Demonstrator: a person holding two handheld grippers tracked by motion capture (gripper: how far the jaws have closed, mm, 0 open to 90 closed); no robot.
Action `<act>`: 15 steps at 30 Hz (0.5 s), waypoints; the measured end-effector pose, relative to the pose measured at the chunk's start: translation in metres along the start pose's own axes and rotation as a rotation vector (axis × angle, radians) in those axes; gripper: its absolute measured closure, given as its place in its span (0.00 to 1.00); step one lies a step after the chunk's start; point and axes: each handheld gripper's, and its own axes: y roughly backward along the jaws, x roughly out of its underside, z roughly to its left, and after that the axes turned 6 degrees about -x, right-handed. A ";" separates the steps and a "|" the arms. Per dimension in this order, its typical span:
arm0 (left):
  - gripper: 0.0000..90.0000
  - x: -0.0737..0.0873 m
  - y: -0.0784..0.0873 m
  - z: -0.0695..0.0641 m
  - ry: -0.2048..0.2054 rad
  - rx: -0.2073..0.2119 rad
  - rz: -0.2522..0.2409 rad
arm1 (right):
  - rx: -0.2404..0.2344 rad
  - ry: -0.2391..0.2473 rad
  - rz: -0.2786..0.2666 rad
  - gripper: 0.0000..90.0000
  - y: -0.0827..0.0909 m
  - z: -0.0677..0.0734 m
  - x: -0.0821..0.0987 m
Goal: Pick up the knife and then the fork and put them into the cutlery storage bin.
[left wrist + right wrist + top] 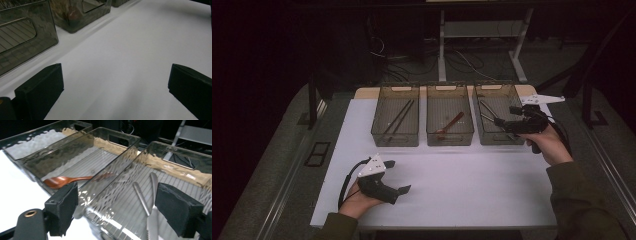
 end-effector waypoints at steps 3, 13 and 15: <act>0.00 0.000 0.000 0.000 -0.001 0.001 -0.001 | -0.007 0.021 0.000 0.20 0.002 0.007 0.005; 0.00 0.000 -0.001 -0.001 -0.001 0.000 -0.002 | -0.037 0.044 -0.001 0.19 0.008 0.027 0.029; 0.00 0.000 -0.001 -0.002 0.001 0.000 -0.004 | -0.050 0.038 -0.006 0.19 0.009 0.031 0.033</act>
